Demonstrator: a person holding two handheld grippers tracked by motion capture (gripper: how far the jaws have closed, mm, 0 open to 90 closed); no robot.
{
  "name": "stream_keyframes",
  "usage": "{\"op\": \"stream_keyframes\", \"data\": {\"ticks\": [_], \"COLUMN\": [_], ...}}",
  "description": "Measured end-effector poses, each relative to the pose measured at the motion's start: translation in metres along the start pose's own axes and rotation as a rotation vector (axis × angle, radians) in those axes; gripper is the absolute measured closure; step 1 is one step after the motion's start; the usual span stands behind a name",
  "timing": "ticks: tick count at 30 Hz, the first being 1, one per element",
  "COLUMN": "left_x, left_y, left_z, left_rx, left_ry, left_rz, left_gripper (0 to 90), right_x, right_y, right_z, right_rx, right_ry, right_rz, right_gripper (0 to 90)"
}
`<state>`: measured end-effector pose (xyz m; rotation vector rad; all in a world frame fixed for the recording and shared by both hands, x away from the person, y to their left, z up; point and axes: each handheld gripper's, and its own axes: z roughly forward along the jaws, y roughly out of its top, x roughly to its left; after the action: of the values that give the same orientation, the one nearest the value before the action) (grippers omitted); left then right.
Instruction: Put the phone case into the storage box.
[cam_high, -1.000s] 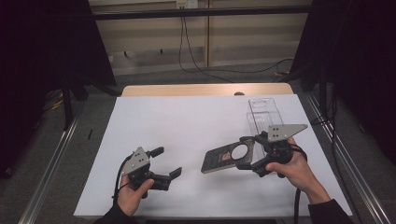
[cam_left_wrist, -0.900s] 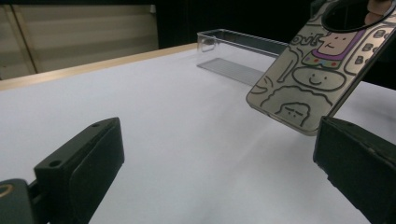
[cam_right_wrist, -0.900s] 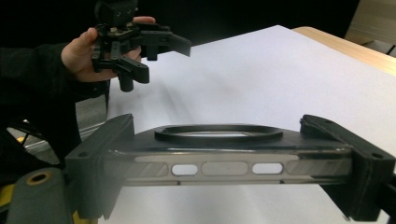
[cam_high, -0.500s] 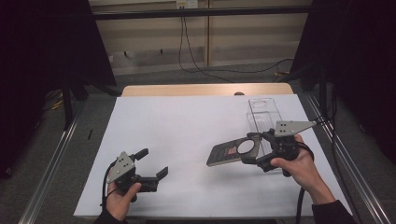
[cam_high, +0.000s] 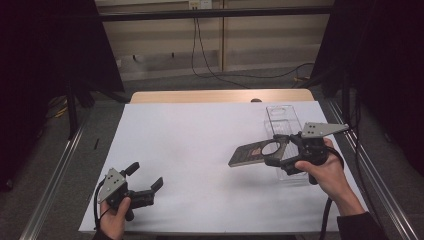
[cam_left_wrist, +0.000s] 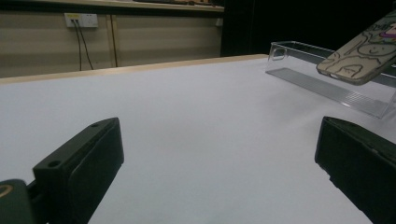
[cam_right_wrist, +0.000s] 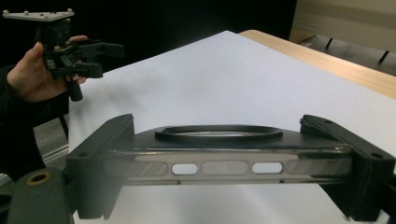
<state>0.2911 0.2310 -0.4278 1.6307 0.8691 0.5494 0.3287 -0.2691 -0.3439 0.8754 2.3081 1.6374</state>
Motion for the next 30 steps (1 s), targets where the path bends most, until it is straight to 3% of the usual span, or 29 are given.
{"op": "stream_keyframes", "data": {"ticks": [8,13,30], "left_x": [-0.001,0.001,0.000], "left_y": [-0.002,-0.002,-0.002], "left_z": [0.004,0.002,0.002], "left_rx": [-0.002,-0.013,-0.019], "left_ry": [0.014,0.055,0.037], "left_rz": [0.023,0.011,0.014], "left_gripper": [0.8,1.1,1.3], "right_x": [-0.011,-0.020,-0.044], "right_y": [0.017,0.026,0.036], "right_z": [-0.011,-0.020,-0.034], "right_rx": [-0.005,-0.007,0.005], "right_ry": [-0.061,-0.109,-0.282], "right_rz": [-0.005,0.008,0.054], "right_gripper": [11.6,11.6,11.7]}}
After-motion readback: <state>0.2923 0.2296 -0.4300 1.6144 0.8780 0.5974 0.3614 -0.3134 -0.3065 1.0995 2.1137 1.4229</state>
